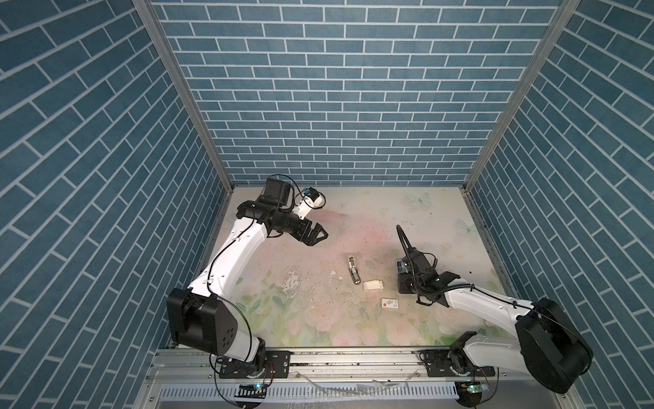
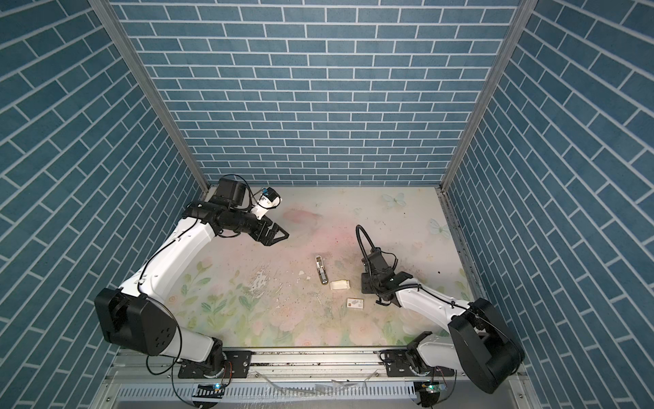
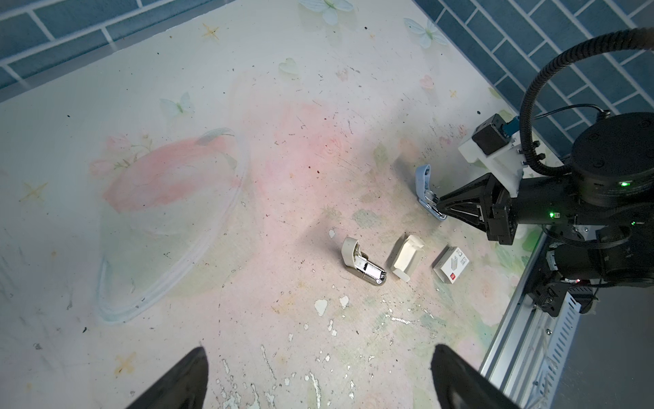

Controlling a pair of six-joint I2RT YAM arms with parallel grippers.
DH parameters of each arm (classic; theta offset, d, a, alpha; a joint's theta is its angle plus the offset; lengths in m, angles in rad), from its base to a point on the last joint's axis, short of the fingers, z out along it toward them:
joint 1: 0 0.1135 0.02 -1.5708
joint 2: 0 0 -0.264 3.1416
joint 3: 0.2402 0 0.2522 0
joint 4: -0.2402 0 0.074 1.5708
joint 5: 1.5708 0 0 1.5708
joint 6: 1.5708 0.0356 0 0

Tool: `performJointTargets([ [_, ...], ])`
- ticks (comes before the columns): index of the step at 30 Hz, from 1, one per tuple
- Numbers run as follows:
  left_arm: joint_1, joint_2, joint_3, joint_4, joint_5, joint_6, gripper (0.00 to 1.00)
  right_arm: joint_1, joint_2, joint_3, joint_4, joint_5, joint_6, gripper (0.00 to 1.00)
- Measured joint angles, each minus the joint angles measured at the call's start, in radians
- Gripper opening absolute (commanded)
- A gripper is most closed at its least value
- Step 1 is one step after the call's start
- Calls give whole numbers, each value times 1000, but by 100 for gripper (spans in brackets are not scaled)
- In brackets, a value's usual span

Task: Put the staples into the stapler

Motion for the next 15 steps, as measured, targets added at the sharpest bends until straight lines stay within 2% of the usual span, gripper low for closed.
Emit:
performJointTargets([
  [15,0,0,0,4,1,0,100,3,6,0,8,-26,0,10],
])
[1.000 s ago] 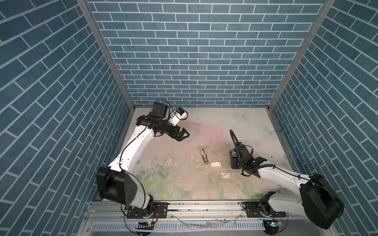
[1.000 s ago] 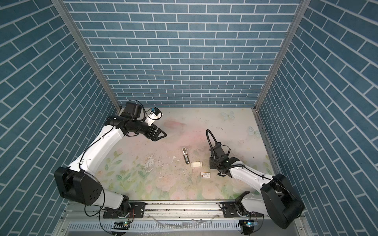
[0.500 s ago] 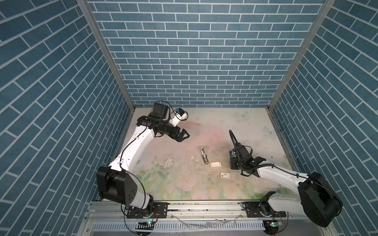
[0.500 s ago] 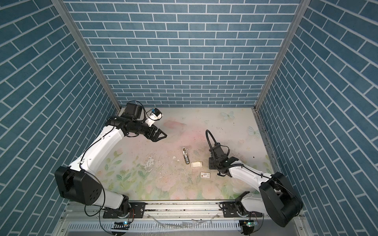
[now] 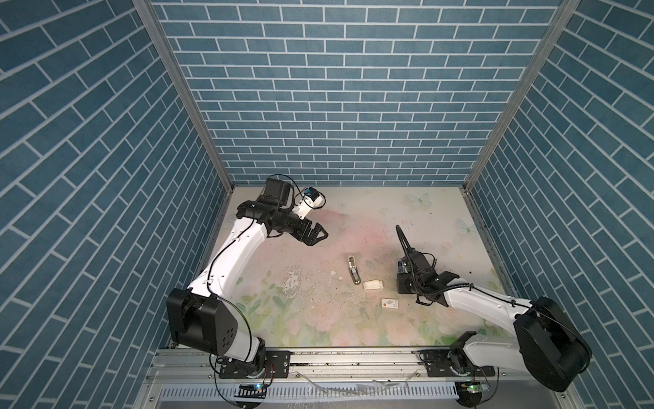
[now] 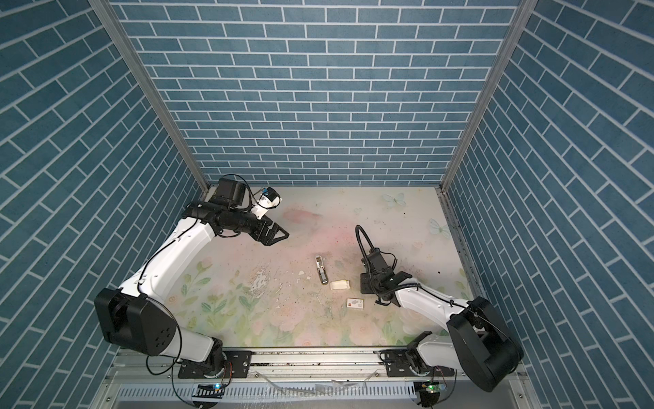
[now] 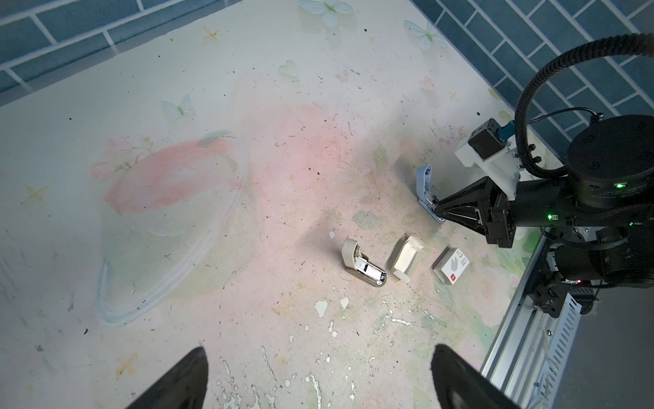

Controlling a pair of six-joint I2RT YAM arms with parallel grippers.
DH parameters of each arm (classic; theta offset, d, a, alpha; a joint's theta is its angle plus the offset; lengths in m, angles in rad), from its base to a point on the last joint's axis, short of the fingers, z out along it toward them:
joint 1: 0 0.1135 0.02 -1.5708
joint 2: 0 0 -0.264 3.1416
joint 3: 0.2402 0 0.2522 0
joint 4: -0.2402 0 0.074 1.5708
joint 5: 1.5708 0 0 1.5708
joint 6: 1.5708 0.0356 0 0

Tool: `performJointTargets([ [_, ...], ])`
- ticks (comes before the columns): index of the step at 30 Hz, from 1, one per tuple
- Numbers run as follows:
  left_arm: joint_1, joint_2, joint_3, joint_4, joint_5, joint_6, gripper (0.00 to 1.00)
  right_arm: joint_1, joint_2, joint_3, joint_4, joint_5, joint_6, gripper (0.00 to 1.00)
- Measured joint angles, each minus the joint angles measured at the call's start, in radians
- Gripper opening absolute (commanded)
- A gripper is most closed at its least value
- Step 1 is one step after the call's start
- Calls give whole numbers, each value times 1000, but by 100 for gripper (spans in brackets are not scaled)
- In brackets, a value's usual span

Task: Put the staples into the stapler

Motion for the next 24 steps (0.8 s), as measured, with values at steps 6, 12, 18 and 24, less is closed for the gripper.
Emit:
performJointTargets([
  [6,0,0,0,0,0,0,100,0,0,0,0,-10,0,10],
  [12,0,0,0,0,0,0,99,2,0,3,0,-12,0,10],
  [18,0,0,0,0,2,0,100,2,1,25,0,-18,0,10],
  [24,0,0,0,0,3,0,100,2,19,49,-3,-13,0,10],
])
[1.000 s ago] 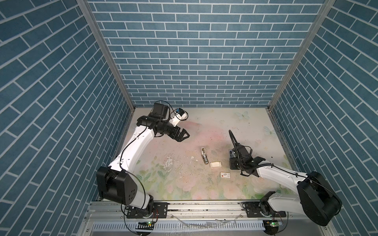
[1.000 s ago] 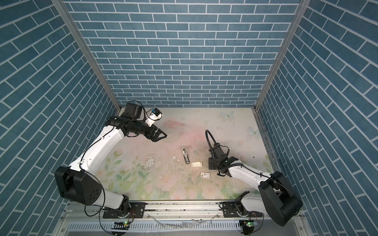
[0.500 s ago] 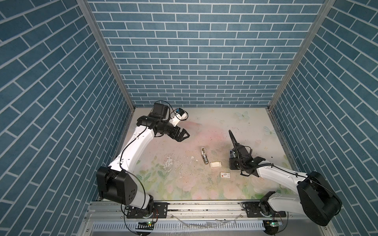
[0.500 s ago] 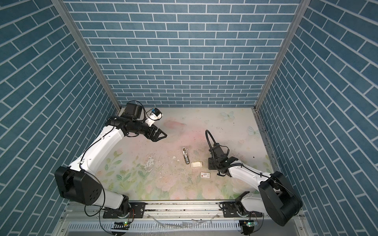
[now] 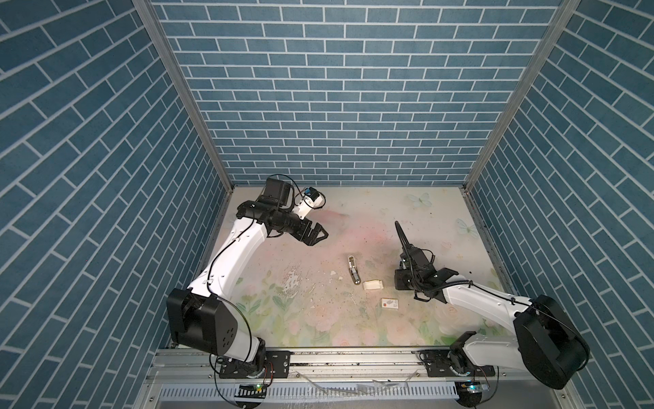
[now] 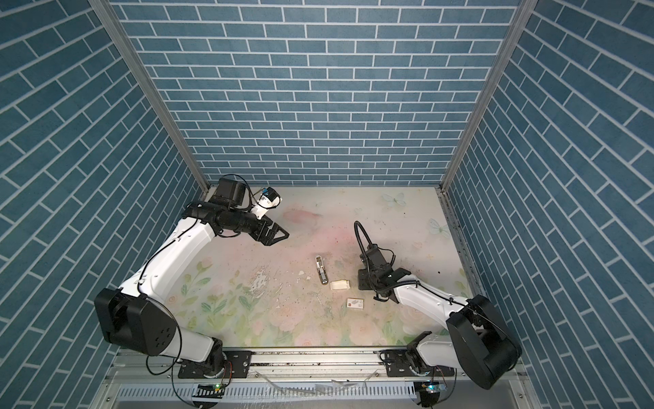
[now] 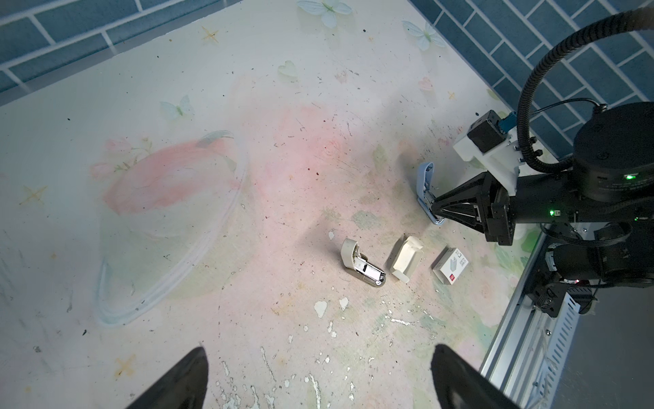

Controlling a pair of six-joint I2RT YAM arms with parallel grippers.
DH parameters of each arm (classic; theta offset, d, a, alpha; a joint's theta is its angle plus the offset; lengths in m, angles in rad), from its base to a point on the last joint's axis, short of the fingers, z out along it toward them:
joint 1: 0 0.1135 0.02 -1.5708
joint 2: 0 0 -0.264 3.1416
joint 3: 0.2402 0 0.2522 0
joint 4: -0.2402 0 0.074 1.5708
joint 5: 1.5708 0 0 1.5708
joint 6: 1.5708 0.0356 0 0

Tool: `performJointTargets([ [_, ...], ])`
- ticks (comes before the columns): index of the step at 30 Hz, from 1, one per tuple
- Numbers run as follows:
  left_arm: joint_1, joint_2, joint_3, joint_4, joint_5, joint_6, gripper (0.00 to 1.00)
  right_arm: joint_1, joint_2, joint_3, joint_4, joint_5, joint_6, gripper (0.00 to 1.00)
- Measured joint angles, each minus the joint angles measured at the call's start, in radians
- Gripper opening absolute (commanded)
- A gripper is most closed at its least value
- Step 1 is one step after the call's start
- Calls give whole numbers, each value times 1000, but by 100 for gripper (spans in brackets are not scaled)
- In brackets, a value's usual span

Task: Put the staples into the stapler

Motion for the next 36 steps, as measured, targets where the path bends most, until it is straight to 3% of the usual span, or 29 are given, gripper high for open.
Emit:
performJointTargets([
  [16,0,0,0,0,9,1,99,0,-83,-5,-18,96,10,10],
  [36,0,0,-17,28,32,8,100,0,-80,-76,70,114,92,10],
])
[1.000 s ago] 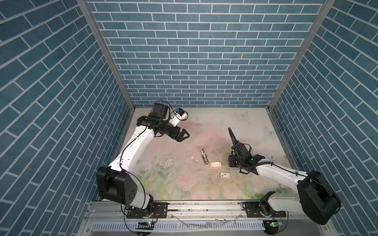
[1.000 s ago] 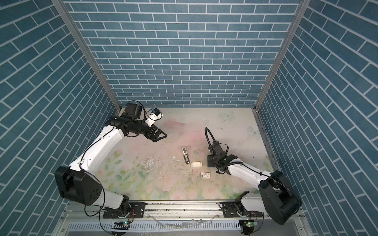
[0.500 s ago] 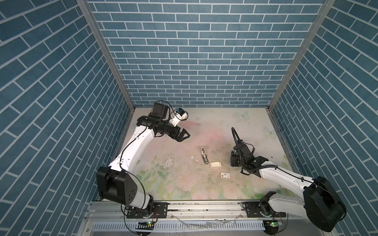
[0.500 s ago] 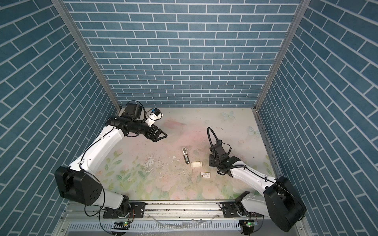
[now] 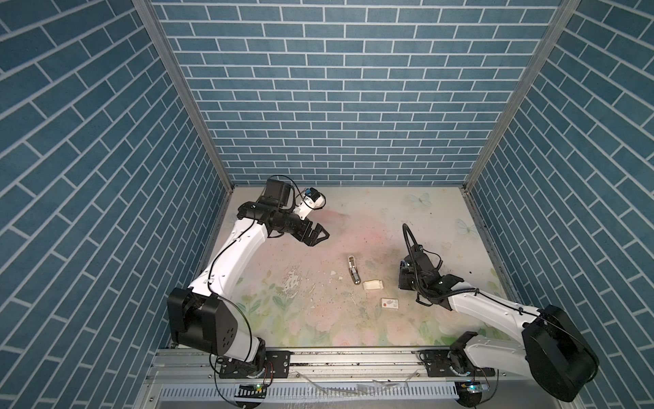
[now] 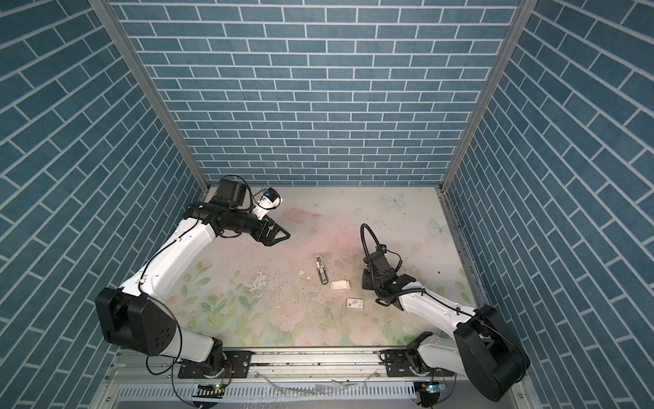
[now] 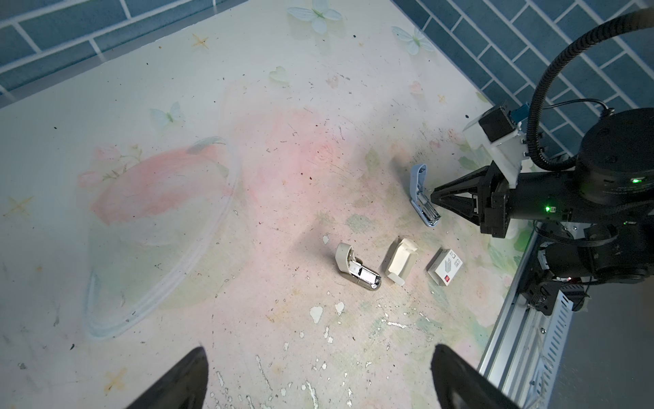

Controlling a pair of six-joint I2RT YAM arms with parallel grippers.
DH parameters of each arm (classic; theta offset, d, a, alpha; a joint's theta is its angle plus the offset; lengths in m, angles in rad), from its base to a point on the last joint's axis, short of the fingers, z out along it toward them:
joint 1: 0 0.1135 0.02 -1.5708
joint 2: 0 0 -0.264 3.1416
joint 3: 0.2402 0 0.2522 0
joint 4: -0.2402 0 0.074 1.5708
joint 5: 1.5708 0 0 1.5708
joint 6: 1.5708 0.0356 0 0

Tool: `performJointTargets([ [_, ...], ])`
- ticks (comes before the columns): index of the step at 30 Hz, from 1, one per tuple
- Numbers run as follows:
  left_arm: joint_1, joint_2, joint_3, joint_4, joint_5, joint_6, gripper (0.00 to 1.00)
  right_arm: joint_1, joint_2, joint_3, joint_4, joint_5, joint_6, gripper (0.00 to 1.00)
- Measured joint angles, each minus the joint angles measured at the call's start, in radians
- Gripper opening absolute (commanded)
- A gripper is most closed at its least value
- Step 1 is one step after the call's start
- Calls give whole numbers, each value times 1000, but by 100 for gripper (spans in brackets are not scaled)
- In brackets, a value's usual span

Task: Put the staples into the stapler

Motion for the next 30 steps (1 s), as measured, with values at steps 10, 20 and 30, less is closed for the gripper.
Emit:
performJointTargets([
  [10,0,-2,-14,10,5,4,100,2,1,-21,25,-2,21,10],
  [20,0,-8,-16,11,6,7,99,8,1,-21,31,-3,21,10],
  [30,0,-13,-25,19,5,7,100,11,8,-21,33,-5,21,10],
])
